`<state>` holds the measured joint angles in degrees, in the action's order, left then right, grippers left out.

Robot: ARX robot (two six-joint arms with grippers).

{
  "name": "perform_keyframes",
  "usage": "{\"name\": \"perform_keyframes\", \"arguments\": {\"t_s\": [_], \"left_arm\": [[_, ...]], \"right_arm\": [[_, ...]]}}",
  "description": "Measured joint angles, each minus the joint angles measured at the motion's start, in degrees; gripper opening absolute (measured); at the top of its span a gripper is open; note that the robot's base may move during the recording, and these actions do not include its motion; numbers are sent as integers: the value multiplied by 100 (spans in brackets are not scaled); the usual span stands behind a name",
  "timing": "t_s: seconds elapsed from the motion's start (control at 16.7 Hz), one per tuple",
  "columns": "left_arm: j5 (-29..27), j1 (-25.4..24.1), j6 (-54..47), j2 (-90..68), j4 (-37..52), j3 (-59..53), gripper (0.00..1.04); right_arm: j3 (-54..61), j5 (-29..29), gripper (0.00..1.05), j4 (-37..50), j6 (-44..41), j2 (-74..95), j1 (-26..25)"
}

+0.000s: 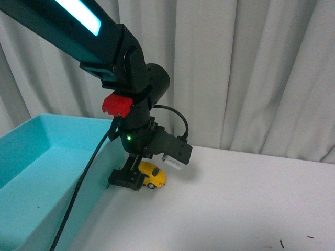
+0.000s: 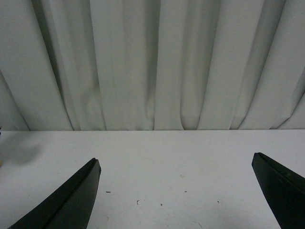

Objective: Wind up and store yellow beetle toy

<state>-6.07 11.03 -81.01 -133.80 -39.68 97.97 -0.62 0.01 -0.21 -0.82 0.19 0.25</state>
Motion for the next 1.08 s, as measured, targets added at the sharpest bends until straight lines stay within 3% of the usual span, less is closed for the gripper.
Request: {"name": "perform_keyframes", "arguments": {"t_s": [0.24,0.6,0.84,1.08], "left_arm": [[-162,-42,553,-111,157,7,98],[-205,-39,728,-170,339,-7,43],[22,74,216,-28,162,-138,41],[1314,398,-214,761,-361,-188,41]], "right_arm": [[0,2,98,0,0,0,0],[0,2,98,0,0,0,0],[0,2,98,0,0,0,0],[0,2,98,0,0,0,0]]}}
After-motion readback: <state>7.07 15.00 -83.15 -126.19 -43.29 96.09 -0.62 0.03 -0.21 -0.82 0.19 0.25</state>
